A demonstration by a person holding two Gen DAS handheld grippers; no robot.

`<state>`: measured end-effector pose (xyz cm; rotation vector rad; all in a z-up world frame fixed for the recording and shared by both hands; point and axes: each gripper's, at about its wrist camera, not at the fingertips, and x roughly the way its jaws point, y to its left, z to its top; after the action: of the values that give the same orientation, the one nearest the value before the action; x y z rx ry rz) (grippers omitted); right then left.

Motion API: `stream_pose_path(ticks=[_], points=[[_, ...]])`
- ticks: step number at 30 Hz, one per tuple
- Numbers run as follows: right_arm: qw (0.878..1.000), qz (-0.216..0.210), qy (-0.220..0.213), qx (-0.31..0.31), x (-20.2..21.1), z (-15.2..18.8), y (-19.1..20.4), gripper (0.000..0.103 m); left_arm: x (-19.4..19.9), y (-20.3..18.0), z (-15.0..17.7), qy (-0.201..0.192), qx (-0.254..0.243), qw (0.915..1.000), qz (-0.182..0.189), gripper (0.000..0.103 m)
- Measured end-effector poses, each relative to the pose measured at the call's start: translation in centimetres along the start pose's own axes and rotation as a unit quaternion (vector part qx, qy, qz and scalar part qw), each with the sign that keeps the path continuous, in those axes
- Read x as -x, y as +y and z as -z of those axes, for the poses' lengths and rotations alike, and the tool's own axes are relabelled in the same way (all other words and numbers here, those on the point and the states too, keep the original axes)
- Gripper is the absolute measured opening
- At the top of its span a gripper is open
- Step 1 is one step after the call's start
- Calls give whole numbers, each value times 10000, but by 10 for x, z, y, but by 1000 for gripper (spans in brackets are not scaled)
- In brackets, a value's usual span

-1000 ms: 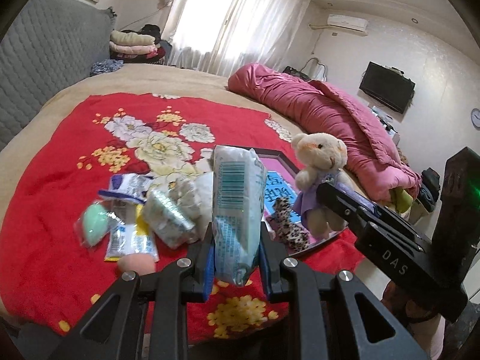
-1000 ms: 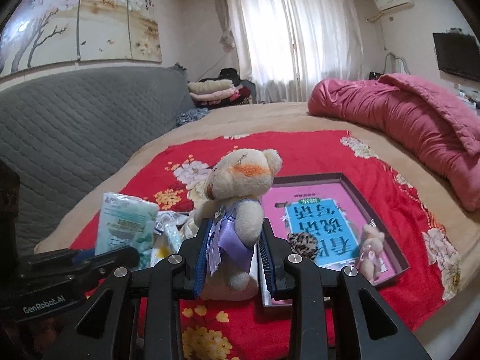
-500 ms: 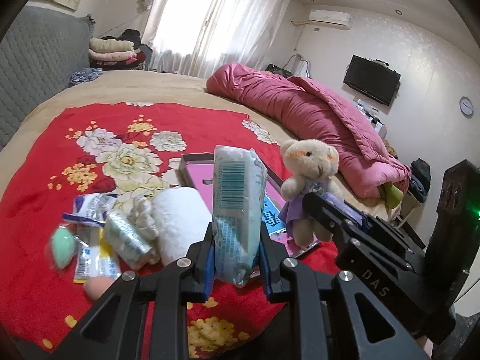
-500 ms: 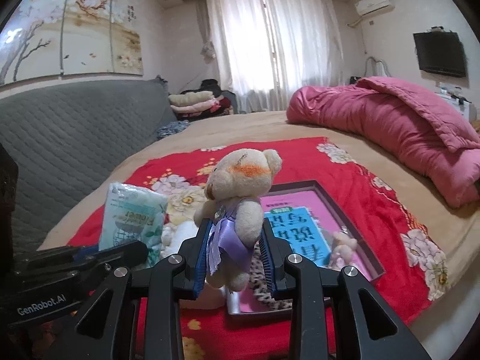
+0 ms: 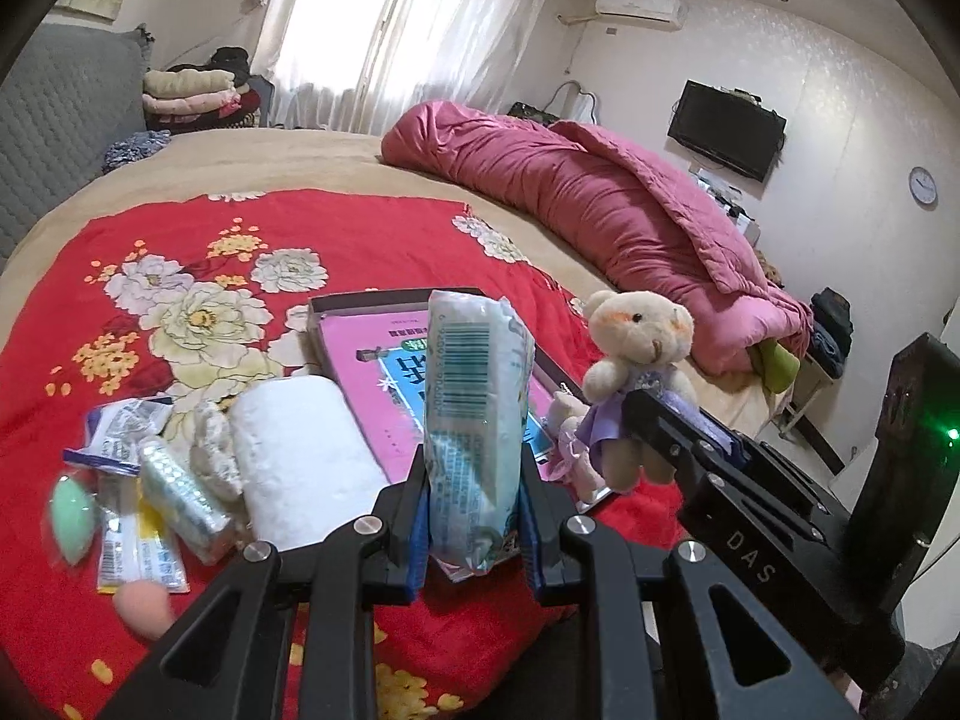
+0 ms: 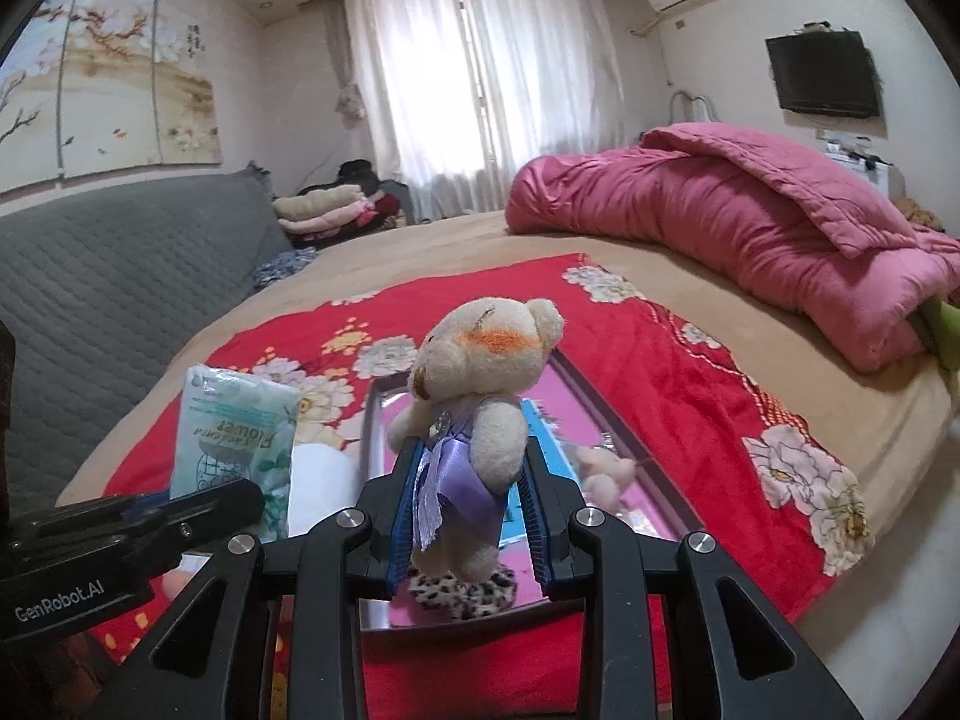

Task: Organize soft objects
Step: 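Carry the wipes pack and purple-dress bear over the pink tray with both tools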

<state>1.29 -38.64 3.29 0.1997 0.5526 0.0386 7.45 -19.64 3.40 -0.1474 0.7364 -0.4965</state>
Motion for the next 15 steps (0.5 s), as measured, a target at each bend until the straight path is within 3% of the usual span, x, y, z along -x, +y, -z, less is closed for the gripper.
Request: stream_pose_path(ticks=[15], points=[[9993,217,166,-270,-15,6,-30,32,-64,-13,7,672,-21,9977,114,25]])
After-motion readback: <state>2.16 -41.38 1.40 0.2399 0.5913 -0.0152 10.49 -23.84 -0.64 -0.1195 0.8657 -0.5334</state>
